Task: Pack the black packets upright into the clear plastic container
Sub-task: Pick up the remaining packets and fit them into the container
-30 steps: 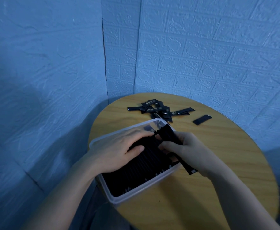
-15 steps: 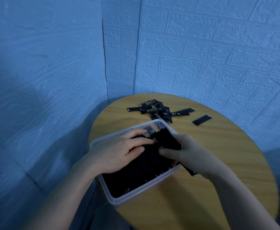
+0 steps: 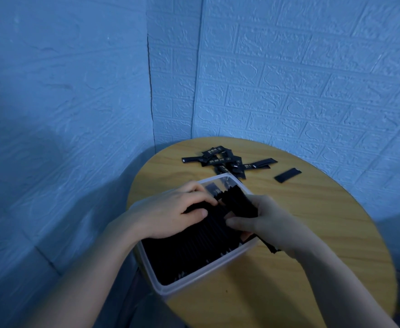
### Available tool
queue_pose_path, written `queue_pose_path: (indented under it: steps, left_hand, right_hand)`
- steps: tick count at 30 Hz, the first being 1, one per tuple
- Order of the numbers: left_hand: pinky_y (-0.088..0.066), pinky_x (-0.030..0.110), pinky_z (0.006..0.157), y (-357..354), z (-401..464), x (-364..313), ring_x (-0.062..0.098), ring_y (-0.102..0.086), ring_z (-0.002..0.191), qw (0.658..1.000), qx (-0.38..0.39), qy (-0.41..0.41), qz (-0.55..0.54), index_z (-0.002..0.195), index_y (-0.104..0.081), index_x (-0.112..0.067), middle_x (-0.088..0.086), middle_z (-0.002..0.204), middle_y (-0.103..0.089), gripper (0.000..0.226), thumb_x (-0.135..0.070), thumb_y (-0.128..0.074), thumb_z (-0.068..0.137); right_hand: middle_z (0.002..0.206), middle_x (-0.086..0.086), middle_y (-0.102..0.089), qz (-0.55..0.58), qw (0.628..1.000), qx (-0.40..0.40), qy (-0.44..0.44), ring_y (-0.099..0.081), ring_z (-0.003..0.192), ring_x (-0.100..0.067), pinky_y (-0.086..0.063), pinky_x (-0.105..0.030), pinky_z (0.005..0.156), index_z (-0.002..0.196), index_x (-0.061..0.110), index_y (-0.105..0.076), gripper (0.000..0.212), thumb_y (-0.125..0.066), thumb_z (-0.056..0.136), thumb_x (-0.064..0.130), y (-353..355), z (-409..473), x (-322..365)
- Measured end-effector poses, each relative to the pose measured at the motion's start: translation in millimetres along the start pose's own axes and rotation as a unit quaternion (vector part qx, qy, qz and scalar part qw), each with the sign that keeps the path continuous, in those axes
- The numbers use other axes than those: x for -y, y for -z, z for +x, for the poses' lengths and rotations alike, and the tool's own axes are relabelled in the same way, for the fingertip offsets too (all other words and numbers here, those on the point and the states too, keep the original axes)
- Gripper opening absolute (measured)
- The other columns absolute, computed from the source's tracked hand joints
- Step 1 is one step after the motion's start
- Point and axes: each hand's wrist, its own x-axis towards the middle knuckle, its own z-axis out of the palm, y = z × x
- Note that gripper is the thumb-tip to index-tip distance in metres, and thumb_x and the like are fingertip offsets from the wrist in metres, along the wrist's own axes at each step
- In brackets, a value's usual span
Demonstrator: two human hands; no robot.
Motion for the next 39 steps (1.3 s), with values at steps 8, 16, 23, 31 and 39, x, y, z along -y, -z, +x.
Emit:
queue_pose_path:
  steps: [8, 16, 23, 31, 39]
  left_hand:
    - [-0.042, 0.033, 0.097, -5.4, -1.2, 1.2, -0.001, -0.045, 0.115, 1.0, -0.012, -0.002, 0.015, 0.131, -0.048, -0.044, -0.024, 0.128, -0.04, 0.032, -0.046, -0.036, 0.101]
    - [-0.047, 0.041, 0.089, -7.8, -0.2, 3.7, 0.002, -0.05, 0.104, 1.0, -0.02, -0.012, -0.001, 0.125, -0.047, -0.048, -0.023, 0.115, -0.038, 0.029, -0.051, -0.036, 0.099]
    - [-0.047, 0.039, 0.09, -7.5, -1.8, 1.5, 0.001, -0.049, 0.105, 1.0, -0.026, -0.008, 0.004, 0.127, -0.045, -0.047, -0.026, 0.118, -0.036, 0.033, -0.054, -0.035, 0.097]
    - [-0.044, 0.032, 0.093, -6.2, -1.8, 0.0, -0.003, -0.047, 0.109, 1.0, -0.022, -0.001, 0.001, 0.133, -0.046, -0.045, -0.027, 0.122, -0.037, 0.044, -0.057, -0.031, 0.093]
    - [-0.043, 0.032, 0.096, -6.0, -3.1, -1.2, -0.003, -0.046, 0.116, 0.999, -0.029, 0.012, 0.02, 0.134, -0.041, -0.047, -0.027, 0.131, -0.038, 0.051, -0.063, -0.027, 0.089]
  right_hand:
    - [0.084, -0.005, -0.071, -0.005, 1.0, -0.006, -0.005, -0.067, 0.071, -0.015, -0.055, -0.026, 0.066, 0.107, 0.013, -0.066, 0.02, -0.068, 0.087, 0.007, 0.1, 3.0, -1.7]
    - [0.072, -0.004, -0.07, 0.045, 0.996, -0.07, 0.031, -0.058, 0.052, -0.013, -0.04, -0.023, 0.04, 0.106, 0.015, -0.063, 0.012, -0.054, 0.098, 0.018, -1.8, 14.9, 11.1]
    - [0.078, -0.005, -0.066, 0.076, 0.993, -0.091, 0.002, -0.059, 0.055, -0.012, -0.046, -0.025, 0.047, 0.103, 0.012, -0.056, 0.019, -0.052, 0.099, 0.03, -11.5, 27.8, 9.9]
    - [0.107, 0.0, -0.06, -0.029, 0.998, -0.062, 0.013, -0.069, 0.087, -0.017, -0.059, -0.034, 0.079, 0.129, 0.022, -0.054, 0.042, -0.055, 0.092, 0.0, 1.7, 12.7, -2.7]
    - [0.096, 0.002, -0.064, -0.1, 0.994, -0.03, 0.021, -0.064, 0.092, -0.013, -0.053, -0.03, 0.083, 0.131, 0.024, -0.055, 0.038, -0.06, 0.094, 0.015, 5.3, 4.9, -3.7]
